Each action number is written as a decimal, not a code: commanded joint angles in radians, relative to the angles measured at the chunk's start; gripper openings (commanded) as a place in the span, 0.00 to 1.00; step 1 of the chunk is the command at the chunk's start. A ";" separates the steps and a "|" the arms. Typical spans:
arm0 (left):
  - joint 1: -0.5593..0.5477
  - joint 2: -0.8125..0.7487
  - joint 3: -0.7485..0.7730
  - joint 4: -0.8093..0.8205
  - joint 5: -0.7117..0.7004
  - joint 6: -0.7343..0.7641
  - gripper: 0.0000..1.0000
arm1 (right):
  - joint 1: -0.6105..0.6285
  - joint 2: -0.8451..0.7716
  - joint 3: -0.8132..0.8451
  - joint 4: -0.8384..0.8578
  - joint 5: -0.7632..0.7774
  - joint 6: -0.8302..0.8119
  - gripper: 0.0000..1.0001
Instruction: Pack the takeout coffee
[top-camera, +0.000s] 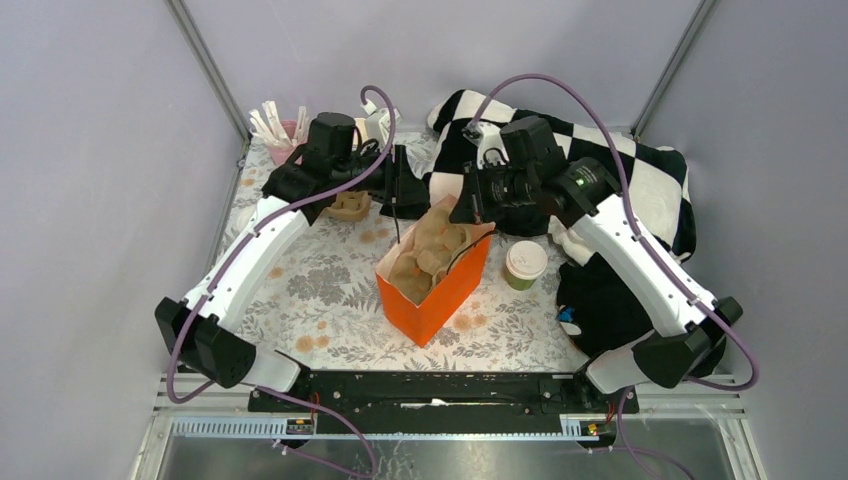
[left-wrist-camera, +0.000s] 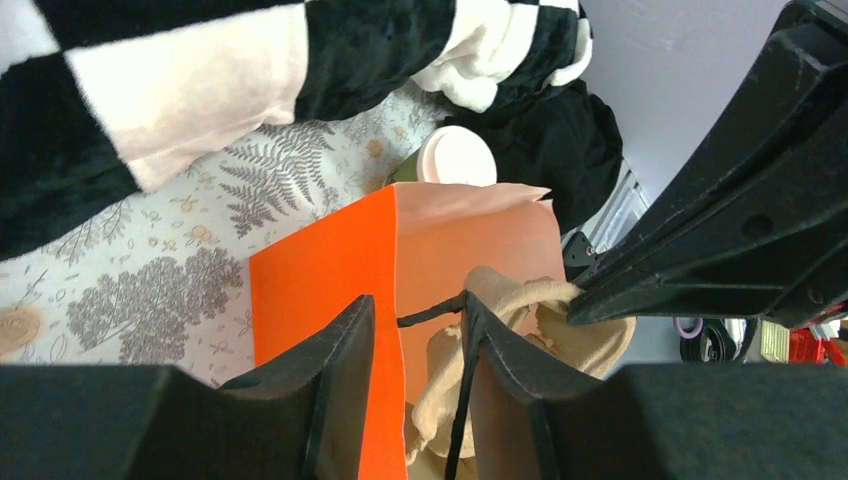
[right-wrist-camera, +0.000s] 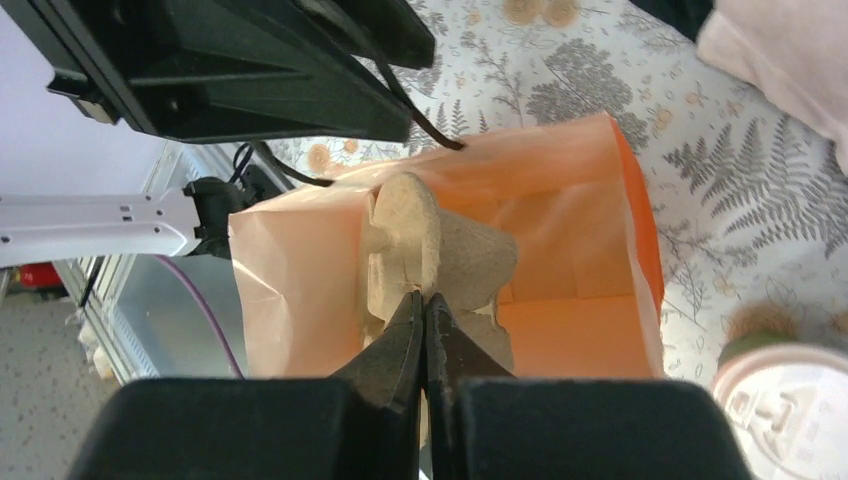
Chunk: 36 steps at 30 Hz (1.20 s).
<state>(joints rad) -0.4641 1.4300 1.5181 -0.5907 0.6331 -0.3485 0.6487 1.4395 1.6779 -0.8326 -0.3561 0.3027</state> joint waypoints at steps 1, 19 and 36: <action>0.001 -0.073 0.037 -0.035 -0.078 0.015 0.44 | -0.003 0.056 0.086 -0.015 -0.173 -0.133 0.00; 0.002 -0.088 0.036 -0.070 -0.121 0.030 0.47 | -0.003 0.053 0.026 0.145 -0.302 -0.330 0.00; 0.001 -0.175 -0.019 -0.025 -0.214 0.003 0.58 | -0.068 0.040 -0.094 0.206 -0.366 -0.150 0.02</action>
<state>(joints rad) -0.4641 1.3094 1.5085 -0.6811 0.4622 -0.3397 0.5816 1.5082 1.6154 -0.6857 -0.7006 0.0872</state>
